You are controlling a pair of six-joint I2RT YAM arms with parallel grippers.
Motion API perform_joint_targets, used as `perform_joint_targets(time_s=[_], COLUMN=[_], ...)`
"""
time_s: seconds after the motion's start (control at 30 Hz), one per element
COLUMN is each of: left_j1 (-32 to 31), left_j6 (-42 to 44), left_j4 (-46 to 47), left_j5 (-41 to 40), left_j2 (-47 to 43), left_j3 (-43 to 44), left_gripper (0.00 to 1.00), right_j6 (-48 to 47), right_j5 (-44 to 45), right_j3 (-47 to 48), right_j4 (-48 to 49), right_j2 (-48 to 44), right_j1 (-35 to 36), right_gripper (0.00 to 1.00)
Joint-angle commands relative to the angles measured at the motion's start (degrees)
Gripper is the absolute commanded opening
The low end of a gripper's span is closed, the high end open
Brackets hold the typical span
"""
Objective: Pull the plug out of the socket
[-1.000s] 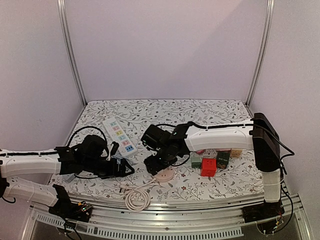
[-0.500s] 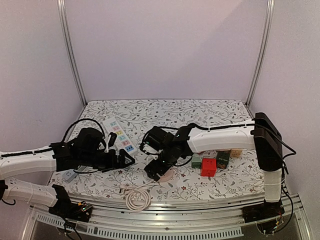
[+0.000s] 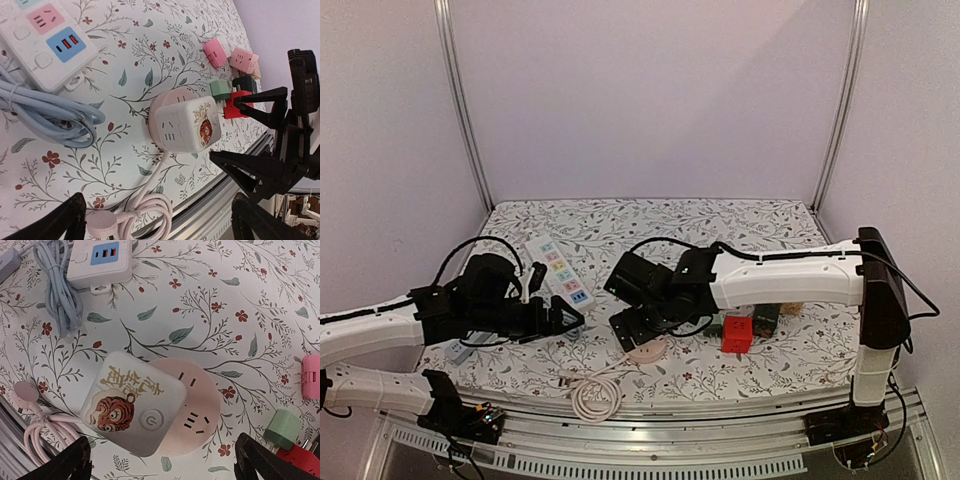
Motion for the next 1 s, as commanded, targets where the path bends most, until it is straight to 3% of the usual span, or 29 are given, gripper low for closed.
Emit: perform_joint_targets(time_s=[0.0, 0.2, 0.63, 0.97], left_j1=[1.14, 1.22, 2.74, 3.64], left_j6=[1.91, 1.69, 1.73, 1.38], left_j4=[0.19, 1.46, 3.08, 4.58], left_j5=[2.93, 3.26, 5.09, 6.77], left_j2=[-0.23, -0.86, -3.48, -3.42], left_j3=[-1.23, -2.89, -5.8, -7.37], left_gripper=[0.99, 0.99, 1.0, 1.0], right_j6=[11.55, 16.77, 20.0, 20.48], right_j5=[3.36, 4.59, 12.14, 15.69], right_j3=[2.51, 11.15, 18.13, 25.51], right_j4=[-4.08, -7.01, -10.68, -15.22], right_j2=[0.06, 4.21, 12.28, 21.09], right_j1=[0.73, 2.1, 2.54, 2.53], right_gripper=[0.99, 0.96, 0.96, 0.84])
